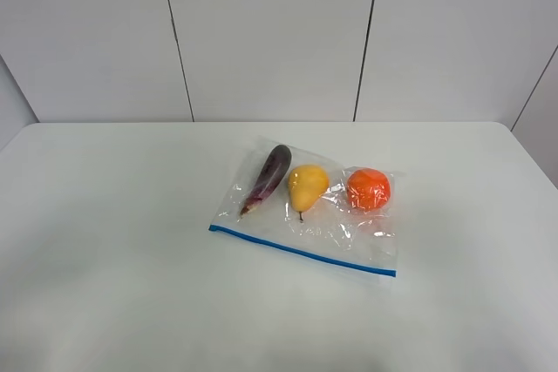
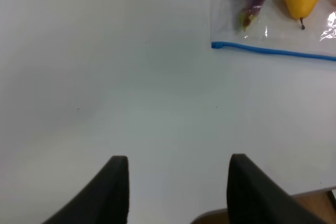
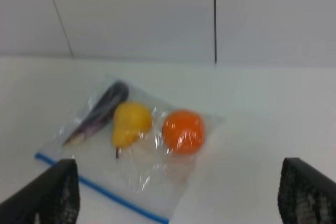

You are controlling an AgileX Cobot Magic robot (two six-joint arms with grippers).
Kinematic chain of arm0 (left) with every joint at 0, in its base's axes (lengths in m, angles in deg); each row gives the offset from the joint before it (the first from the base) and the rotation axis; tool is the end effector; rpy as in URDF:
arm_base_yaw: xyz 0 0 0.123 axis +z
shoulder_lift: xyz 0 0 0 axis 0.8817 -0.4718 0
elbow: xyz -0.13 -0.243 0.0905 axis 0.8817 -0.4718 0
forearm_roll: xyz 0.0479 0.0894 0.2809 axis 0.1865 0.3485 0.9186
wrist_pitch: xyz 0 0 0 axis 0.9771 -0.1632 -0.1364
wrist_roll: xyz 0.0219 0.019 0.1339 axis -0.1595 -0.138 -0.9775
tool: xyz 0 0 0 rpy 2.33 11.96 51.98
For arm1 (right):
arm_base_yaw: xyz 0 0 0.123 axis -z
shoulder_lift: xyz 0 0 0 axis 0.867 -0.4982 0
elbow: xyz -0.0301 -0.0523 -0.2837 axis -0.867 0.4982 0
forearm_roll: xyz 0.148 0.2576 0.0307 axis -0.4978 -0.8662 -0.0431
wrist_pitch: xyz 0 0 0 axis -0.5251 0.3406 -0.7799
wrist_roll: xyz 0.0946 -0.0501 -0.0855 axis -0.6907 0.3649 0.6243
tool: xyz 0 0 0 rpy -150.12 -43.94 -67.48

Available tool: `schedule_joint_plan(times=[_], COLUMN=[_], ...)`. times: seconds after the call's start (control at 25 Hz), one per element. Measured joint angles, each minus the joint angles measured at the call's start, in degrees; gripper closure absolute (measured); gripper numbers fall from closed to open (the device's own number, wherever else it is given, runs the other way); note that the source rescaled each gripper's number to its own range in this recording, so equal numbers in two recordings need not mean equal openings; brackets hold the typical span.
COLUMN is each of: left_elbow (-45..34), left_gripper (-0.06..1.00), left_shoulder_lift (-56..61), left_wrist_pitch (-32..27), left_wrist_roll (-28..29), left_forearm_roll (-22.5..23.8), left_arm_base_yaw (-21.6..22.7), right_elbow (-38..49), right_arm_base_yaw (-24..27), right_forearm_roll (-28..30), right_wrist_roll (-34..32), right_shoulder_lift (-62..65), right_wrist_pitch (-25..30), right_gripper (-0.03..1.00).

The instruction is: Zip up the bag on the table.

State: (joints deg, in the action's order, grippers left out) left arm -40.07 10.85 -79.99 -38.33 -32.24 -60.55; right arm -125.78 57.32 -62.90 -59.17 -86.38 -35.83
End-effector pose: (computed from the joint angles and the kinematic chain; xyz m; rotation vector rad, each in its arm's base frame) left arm 0.0556 -0.0253 0.2896 0.1703 2.0695 -0.1431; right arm 0.0543 0.0250 0.3501 -0.1588 1.7685 0.1822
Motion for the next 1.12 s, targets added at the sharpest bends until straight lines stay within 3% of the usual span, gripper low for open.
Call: schedule_joint_plan(times=[0.52, 0.72, 1.12], left_elbow=[0.0, 0.0, 0.0], left_gripper=[-0.05, -0.05, -0.05], left_shoulder_lift=[0.0, 0.0, 0.0], left_wrist_pitch=[0.0, 0.0, 0.0], left_wrist_roll=[0.0, 0.0, 0.0], left_forearm_roll=[0.0, 0.0, 0.0], left_arm_base_yaw=[0.0, 0.0, 0.0], right_elbow=[1.4, 4.6, 8.7], right_arm_base_yaw=[-0.4, -0.4, -0.4], right_forearm_roll=[4.6, 6.5, 8.5], right_wrist_roll=[-0.2, -0.4, -1.4], right_shoulder_lift=[1.0, 1.0, 1.0], right_wrist_pitch=[2.5, 2.7, 3.2], right_gripper=[-0.03, 0.04, 0.06])
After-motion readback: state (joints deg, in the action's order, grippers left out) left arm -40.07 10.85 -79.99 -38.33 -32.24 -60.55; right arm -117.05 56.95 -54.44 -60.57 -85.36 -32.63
